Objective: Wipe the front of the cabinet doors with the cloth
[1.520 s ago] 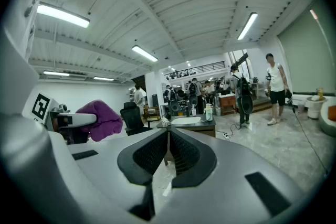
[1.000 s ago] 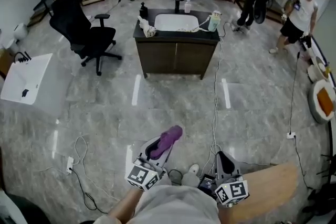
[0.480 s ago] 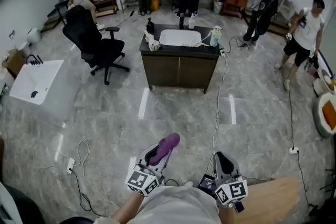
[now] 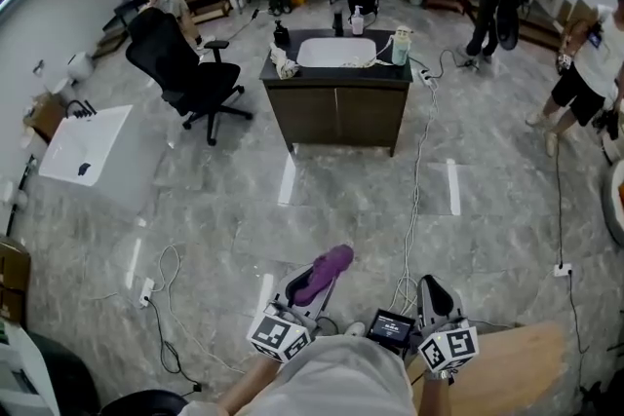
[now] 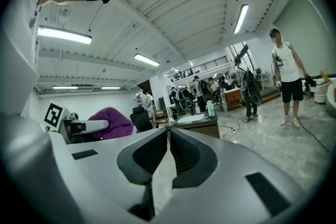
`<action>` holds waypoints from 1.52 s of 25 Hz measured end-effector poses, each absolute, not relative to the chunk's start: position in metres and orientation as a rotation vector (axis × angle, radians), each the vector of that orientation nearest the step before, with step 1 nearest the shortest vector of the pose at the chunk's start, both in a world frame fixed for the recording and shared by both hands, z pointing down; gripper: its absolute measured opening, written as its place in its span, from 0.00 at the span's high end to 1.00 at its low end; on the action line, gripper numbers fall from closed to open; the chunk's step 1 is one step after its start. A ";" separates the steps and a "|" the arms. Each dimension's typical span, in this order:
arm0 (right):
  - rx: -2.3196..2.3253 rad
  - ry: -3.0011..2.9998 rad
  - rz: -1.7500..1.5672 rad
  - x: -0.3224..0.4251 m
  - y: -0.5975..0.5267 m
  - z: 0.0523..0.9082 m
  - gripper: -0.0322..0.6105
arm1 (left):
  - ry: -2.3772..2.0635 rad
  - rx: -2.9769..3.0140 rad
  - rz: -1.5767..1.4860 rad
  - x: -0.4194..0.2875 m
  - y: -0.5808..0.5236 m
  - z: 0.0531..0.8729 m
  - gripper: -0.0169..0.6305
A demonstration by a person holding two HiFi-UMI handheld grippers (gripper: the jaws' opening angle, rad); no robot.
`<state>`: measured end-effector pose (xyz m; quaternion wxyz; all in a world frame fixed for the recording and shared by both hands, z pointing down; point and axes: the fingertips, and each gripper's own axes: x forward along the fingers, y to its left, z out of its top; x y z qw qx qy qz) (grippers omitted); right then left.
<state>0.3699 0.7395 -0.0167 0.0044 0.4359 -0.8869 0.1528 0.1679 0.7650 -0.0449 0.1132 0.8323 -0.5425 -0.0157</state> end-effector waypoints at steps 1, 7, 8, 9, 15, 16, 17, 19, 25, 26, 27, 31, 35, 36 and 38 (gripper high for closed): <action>1.386 -2.779 0.487 0.375 0.737 -0.017 0.89 | -1.596 2.439 -0.034 0.168 0.764 -0.043 0.78; 1.371 -2.791 0.544 0.370 0.725 -0.010 0.89 | -1.682 2.417 -0.070 0.153 0.748 -0.052 0.78; 1.356 -2.790 0.547 0.364 0.722 -0.008 0.89 | -1.686 2.412 -0.071 0.149 0.744 -0.050 0.78; 1.344 -2.789 0.544 0.357 0.718 -0.007 0.89 | -1.683 2.405 -0.070 0.145 0.738 -0.046 0.78; 1.384 -2.704 0.539 0.321 0.682 -0.001 0.89 | -1.590 2.359 -0.074 0.109 0.687 -0.014 0.78; 1.411 -2.682 0.558 0.315 0.675 0.002 0.89 | -1.567 2.370 -0.077 0.102 0.676 -0.012 0.78; 1.436 -2.664 0.570 0.308 0.667 0.005 0.89 | -1.543 2.387 -0.085 0.095 0.663 -0.012 0.78; 1.465 -2.637 0.567 0.292 0.648 0.007 0.89 | -1.510 2.427 -0.107 0.080 0.634 -0.013 0.78; 1.500 -2.630 0.461 0.233 0.583 -0.018 0.89 | -1.459 2.521 -0.144 0.029 0.553 -0.028 0.78; 1.505 -2.627 0.453 0.224 0.574 -0.020 0.89 | -1.449 2.537 -0.135 0.021 0.542 -0.030 0.78; 1.507 -2.619 0.452 0.216 0.567 -0.020 0.89 | -1.442 2.549 -0.125 0.013 0.534 -0.031 0.78; 1.489 -2.564 0.465 0.205 0.547 -0.013 0.89 | -1.445 2.504 -0.153 -0.009 0.519 -0.030 0.78; 1.495 -2.535 0.464 0.201 0.517 -0.009 0.89 | -1.458 2.416 -0.149 -0.019 0.505 -0.007 0.78; 1.490 -2.531 0.466 0.201 0.510 -0.006 0.89 | -1.455 2.404 -0.143 -0.019 0.502 -0.003 0.78; 1.477 -2.526 0.481 0.200 0.493 0.001 0.89 | -1.453 2.391 -0.131 -0.018 0.493 0.004 0.78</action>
